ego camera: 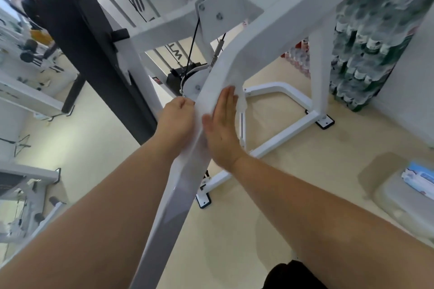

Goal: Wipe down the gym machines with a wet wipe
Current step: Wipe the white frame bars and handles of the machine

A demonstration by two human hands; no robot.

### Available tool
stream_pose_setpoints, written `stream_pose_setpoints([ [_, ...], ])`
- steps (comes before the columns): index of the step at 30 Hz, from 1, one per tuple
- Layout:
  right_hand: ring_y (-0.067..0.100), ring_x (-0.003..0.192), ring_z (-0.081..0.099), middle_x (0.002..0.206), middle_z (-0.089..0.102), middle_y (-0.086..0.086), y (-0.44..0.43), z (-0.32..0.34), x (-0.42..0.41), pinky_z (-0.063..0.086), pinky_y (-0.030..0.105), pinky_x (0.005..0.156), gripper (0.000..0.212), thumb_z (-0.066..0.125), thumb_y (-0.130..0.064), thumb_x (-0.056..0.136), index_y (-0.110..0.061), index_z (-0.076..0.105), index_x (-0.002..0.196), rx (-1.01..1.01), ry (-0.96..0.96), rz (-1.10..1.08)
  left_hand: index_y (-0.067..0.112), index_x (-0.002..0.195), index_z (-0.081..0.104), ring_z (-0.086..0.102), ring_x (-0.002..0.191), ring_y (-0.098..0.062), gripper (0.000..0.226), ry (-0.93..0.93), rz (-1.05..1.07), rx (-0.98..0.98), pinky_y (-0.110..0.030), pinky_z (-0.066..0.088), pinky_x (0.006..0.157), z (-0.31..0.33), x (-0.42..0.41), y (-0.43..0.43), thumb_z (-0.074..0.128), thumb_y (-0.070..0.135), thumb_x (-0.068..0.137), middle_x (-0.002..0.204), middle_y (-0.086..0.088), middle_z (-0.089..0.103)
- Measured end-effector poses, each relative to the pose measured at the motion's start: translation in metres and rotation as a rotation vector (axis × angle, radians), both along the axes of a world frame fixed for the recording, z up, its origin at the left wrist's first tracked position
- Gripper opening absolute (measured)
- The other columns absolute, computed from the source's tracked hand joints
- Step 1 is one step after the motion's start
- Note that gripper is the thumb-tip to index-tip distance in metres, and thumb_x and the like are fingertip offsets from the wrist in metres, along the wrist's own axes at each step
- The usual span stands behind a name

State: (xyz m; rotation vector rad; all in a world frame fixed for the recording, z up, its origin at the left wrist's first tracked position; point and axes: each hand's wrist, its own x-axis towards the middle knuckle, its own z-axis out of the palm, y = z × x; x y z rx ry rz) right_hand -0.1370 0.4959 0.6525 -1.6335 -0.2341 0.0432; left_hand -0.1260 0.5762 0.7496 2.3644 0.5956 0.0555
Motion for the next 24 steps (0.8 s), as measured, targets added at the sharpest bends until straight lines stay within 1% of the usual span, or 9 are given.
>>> stream_pose_setpoints([
  [2, 0.016, 0.15, -0.032, 0.163, -0.031, -0.003, 0.006, -0.021, -0.036, -0.009, 0.047, 0.126, 0.089, 0.016, -0.075, 0.096, -0.02, -0.024, 0.152, -0.06, -0.057, 0.07, 0.01, 0.102, 0.065, 0.059, 0.097, -0.028, 0.031, 0.014, 0.011, 0.03, -0.038, 0.05, 0.087, -0.006, 0.006, -0.002, 0.04, 0.029, 0.102, 0.1, -0.004, 0.065],
  [5, 0.02, 0.149, -0.036, 0.16, -0.04, -0.002, 0.004, -0.038, -0.049, -0.018, 0.041, 0.124, 0.1, 0.01, -0.081, 0.092, -0.011, -0.024, 0.154, -0.088, -0.126, 0.146, 0.015, 0.108, 0.061, 0.054, 0.101, -0.026, 0.027, -0.001, 0.085, 0.084, -0.034, 0.042, 0.085, -0.016, 0.006, -0.003, 0.038, 0.028, 0.102, 0.109, 0.0, 0.062],
  [7, 0.018, 0.147, -0.038, 0.157, -0.041, -0.006, 0.0, -0.029, -0.019, -0.019, 0.04, 0.123, 0.099, 0.012, -0.083, 0.091, -0.015, -0.028, 0.151, -0.069, -0.106, 0.1, 0.017, 0.111, 0.06, 0.054, 0.102, -0.025, 0.025, -0.027, 0.13, 0.116, -0.034, 0.042, 0.086, -0.017, 0.006, -0.002, 0.038, 0.028, 0.102, 0.111, 0.0, 0.06],
  [9, 0.017, 0.147, -0.037, 0.158, -0.036, -0.007, -0.008, -0.011, 0.029, -0.015, 0.045, 0.125, 0.096, 0.019, -0.075, 0.09, -0.016, -0.027, 0.15, -0.028, -0.043, -0.009, 0.017, 0.111, 0.06, 0.055, 0.102, -0.027, 0.027, -0.036, 0.116, 0.134, -0.038, 0.046, 0.09, -0.017, 0.006, -0.003, 0.038, 0.029, 0.102, 0.11, -0.001, 0.061],
  [12, 0.022, 0.15, -0.03, 0.165, -0.028, 0.004, -0.023, 0.008, 0.084, -0.012, 0.048, 0.125, 0.097, 0.019, -0.065, 0.087, -0.009, -0.019, 0.157, -0.012, -0.005, -0.112, 0.016, 0.107, 0.059, 0.057, 0.098, -0.029, 0.028, -0.055, 0.085, 0.162, -0.042, 0.048, 0.089, -0.017, 0.007, -0.004, 0.035, 0.03, 0.104, 0.105, -0.003, 0.064],
  [15, 0.026, 0.152, -0.027, 0.166, -0.025, 0.009, -0.021, 0.009, 0.075, -0.013, 0.046, 0.125, 0.097, 0.023, -0.066, 0.091, -0.006, -0.012, 0.159, -0.034, -0.086, -0.104, 0.015, 0.102, 0.058, 0.057, 0.092, -0.028, 0.027, -0.108, 0.066, 0.18, -0.041, 0.048, 0.082, -0.018, 0.006, -0.003, 0.034, 0.029, 0.104, 0.095, -0.002, 0.063],
  [18, 0.029, 0.154, -0.025, 0.167, -0.02, 0.012, -0.021, -0.012, 0.042, -0.013, 0.046, 0.125, 0.097, 0.018, -0.072, 0.097, -0.001, -0.001, 0.161, -0.229, -0.365, 0.001, 0.016, 0.1, 0.056, 0.057, 0.087, -0.026, 0.026, -0.14, 0.079, 0.152, -0.042, 0.05, 0.08, -0.018, 0.005, -0.003, 0.034, 0.028, 0.104, 0.09, 0.001, 0.061],
  [20, 0.028, 0.154, -0.02, 0.169, -0.007, 0.015, -0.04, -0.02, 0.056, -0.012, 0.045, 0.126, 0.092, 0.017, -0.07, 0.099, -0.001, 0.008, 0.161, -0.383, -0.522, 0.049, 0.016, 0.101, 0.056, 0.057, 0.089, -0.028, 0.025, -0.14, 0.093, 0.148, -0.041, 0.049, 0.079, -0.019, 0.006, -0.003, 0.034, 0.027, 0.104, 0.093, -0.001, 0.061],
  [24, 0.031, 0.157, -0.009, 0.169, 0.017, 0.01, -0.08, 0.012, 0.124, -0.015, 0.044, 0.125, 0.086, 0.018, -0.067, 0.098, -0.006, 0.029, 0.158, -0.715, -0.573, 0.03, 0.016, 0.105, 0.057, 0.055, 0.093, -0.028, 0.025, -0.137, 0.114, 0.13, -0.039, 0.045, 0.08, -0.017, 0.006, -0.002, 0.033, 0.026, 0.105, 0.1, -0.003, 0.061],
])
